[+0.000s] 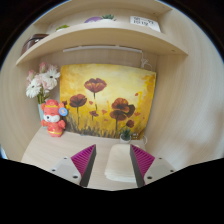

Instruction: Fold towel

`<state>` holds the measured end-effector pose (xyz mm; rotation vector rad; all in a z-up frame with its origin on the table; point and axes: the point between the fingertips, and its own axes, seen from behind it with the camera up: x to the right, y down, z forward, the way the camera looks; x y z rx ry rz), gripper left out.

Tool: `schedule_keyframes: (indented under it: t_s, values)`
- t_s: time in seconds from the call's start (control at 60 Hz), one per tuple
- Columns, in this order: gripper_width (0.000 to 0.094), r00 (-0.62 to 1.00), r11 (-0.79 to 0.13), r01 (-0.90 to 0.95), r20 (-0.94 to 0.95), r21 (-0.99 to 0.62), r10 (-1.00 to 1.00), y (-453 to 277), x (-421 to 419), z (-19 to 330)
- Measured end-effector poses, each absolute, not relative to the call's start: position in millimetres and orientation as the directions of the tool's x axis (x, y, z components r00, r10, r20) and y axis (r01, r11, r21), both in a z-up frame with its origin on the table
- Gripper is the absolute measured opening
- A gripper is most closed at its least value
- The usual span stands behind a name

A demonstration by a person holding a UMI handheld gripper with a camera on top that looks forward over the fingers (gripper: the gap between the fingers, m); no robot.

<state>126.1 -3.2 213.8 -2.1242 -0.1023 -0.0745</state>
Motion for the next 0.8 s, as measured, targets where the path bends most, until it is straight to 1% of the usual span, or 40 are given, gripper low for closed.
schedule_keyframes:
  t_s: [0.133, 0.267, 0.367, 0.517, 0.8]
  values:
    - [0.0666, 0.998, -0.467, 0.067, 0.049, -0.882, 0.049, -34, 89, 255]
    - [0.0664, 0.999, -0.450, 0.038, 0.025, -0.892, 0.035, -70, 62, 269]
    - [0.0664, 1.000, -0.447, 0.001, -0.007, -0.895, 0.017, -96, 45, 268]
    - [0.0664, 1.000, -0.471, 0.020, 0.014, -0.882, 0.017, -135, 27, 258]
    - [0.0663, 0.999, -0.498, 0.039, 0.032, -0.866, 0.021, -172, 11, 251]
